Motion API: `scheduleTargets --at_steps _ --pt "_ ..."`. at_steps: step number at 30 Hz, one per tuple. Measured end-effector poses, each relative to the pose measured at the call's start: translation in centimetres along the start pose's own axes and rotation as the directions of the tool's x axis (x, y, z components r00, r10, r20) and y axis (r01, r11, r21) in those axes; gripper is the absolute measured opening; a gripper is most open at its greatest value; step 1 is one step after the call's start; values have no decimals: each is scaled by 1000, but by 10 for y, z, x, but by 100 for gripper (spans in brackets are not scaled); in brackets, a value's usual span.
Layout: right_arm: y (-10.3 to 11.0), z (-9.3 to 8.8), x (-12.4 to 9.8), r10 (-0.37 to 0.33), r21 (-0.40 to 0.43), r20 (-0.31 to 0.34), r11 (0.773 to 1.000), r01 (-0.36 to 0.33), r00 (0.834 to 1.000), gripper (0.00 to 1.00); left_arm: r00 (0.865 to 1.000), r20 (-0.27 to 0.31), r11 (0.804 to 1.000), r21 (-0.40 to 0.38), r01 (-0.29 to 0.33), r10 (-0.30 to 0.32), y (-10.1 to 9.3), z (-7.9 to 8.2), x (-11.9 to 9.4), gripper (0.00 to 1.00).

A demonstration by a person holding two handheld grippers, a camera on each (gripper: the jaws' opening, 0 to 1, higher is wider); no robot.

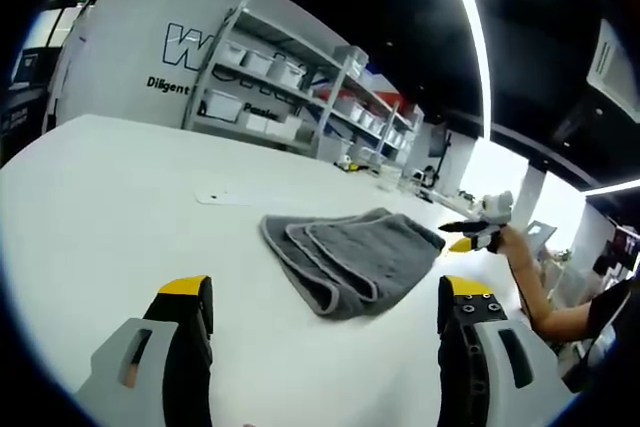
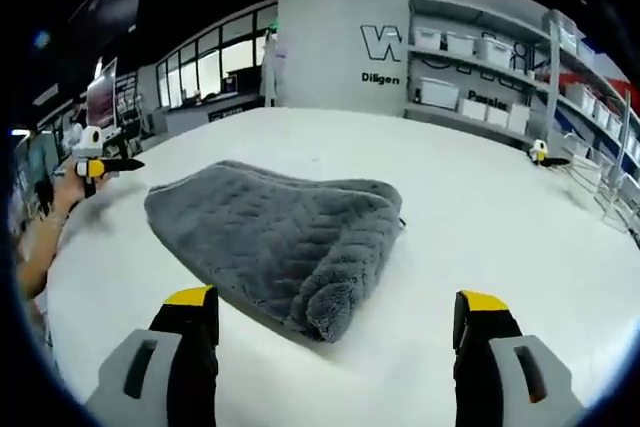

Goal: Open the folded towel by lifting each exposed corner and separating the folded layers until the towel lies flat within the target outline without major curled edges

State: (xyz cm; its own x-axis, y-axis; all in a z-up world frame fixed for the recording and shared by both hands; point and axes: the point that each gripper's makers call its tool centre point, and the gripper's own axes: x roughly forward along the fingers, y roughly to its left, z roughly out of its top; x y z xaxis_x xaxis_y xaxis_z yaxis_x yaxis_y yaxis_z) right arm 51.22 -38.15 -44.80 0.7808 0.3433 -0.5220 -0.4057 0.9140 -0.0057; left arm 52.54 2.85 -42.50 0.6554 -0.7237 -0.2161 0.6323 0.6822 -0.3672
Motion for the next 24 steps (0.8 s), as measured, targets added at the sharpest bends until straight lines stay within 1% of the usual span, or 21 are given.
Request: scheduleTargets --at_steps 1,4,7,10,16,19,20,24 --pt "5 3 0 13 -7 11 1000 -12 1000 99 1000 -1 1000 1 -1 1 0 0 0 92" --pt "13 8 0 19 -33 23 999 -18 1000 99 1000 -1 1000 3 -3 3 0 0 -1 92" --pt "18 9 2 12 -63 13 998 -12 1000 99 1000 -2 1000 1 -2 2 -1 -1 -1 91" --pt "24 14 3 21 -79 22 997 -19 1000 99 1000 -3 1000 1 -3 3 0 -1 -1 91" --pt "41 25 4 54 -86 62 995 -48 997 99 1000 6 1000 2 3 -3 -3 2 -2 91" --pt "52 31 7 85 -83 79 993 -79 993 99 1000 10 1000 2 4 -4 -2 4 -3 91" --pt "57 31 9 104 -85 72 991 -98 992 99 1000 13 1000 1 5 -5 -2 4 -3 91" --pt "67 35 12 132 -82 61 989 -126 989 98 1000 17 1000 -5 4 -4 -2 6 -4 91"
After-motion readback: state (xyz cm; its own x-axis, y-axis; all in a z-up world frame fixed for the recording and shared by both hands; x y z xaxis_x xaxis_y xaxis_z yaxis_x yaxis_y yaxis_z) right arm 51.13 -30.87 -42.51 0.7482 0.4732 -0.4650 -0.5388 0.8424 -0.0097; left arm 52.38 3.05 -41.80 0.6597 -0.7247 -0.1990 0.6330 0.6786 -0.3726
